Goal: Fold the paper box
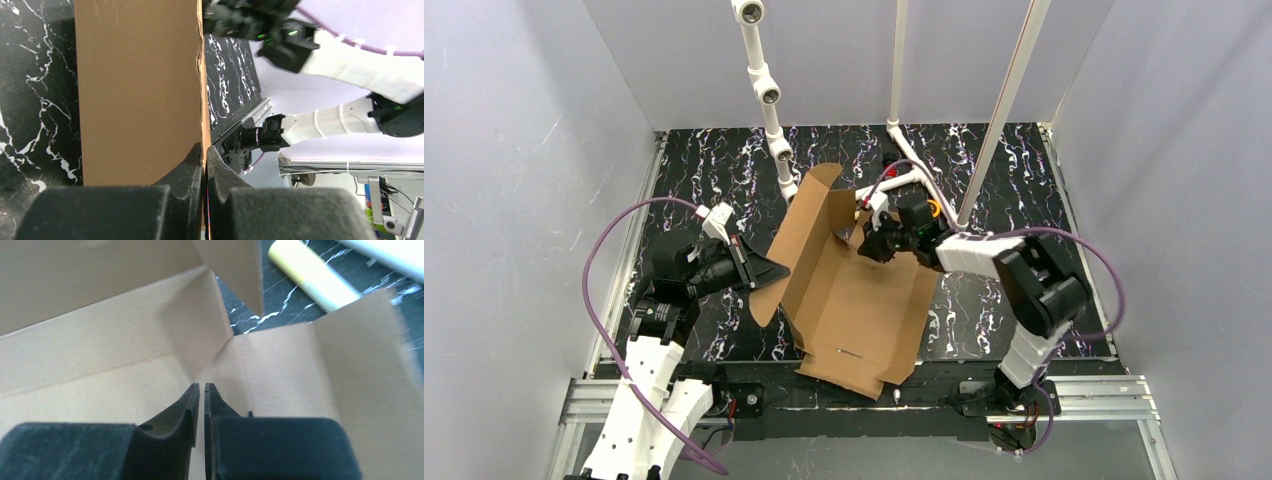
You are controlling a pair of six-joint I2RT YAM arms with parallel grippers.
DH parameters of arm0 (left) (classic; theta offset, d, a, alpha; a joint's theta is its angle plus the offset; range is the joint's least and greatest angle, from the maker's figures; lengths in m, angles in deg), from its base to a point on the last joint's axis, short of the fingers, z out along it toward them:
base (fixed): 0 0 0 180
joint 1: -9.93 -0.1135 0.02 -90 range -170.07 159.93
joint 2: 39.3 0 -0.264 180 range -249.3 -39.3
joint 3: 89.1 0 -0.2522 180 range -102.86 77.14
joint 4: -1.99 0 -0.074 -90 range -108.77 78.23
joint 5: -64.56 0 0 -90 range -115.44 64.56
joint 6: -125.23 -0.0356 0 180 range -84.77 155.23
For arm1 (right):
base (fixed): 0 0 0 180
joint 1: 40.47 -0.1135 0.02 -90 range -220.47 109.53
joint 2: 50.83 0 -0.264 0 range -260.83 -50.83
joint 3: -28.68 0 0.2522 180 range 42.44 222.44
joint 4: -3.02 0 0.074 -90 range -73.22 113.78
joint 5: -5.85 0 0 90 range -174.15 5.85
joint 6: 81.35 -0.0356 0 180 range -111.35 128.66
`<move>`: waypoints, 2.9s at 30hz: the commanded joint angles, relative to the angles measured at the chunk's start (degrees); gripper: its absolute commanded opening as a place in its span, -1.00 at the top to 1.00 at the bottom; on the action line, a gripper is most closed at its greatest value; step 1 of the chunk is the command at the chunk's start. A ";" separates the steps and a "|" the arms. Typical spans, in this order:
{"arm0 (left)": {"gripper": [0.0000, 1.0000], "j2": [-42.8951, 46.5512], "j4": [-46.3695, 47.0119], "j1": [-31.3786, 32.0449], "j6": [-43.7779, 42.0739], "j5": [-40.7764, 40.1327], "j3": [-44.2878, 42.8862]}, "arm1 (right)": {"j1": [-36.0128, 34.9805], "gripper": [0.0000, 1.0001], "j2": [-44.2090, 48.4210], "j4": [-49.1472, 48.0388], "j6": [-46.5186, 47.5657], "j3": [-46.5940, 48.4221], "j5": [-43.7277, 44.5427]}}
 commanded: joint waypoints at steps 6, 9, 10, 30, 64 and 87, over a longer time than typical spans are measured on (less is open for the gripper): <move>1.00 1.78 -4.66 -0.21 -5.61 -0.52 -2.01 | 4.57 0.61 25.87 63.68 57.30 7.64 -13.46; 1.00 1.92 -4.73 -0.20 -6.01 -0.33 -2.10 | 7.56 0.97 31.03 70.82 63.34 3.19 -8.70; 1.00 1.92 -4.79 -0.21 -6.09 -0.24 -2.13 | 8.51 0.97 31.96 73.02 65.10 1.98 -7.24; 1.00 0.94 -4.66 -0.23 -6.88 1.24 -2.44 | 11.69 0.97 31.74 53.68 59.10 -12.68 -4.35; 1.00 -3.92 -5.48 -0.22 -11.14 0.42 -6.41 | 8.66 0.97 21.90 74.59 67.50 3.12 -9.68; 1.00 -16.27 -19.81 -0.12 -36.44 -0.90 -29.03 | 22.10 -0.61 29.30 45.44 31.25 5.62 1.30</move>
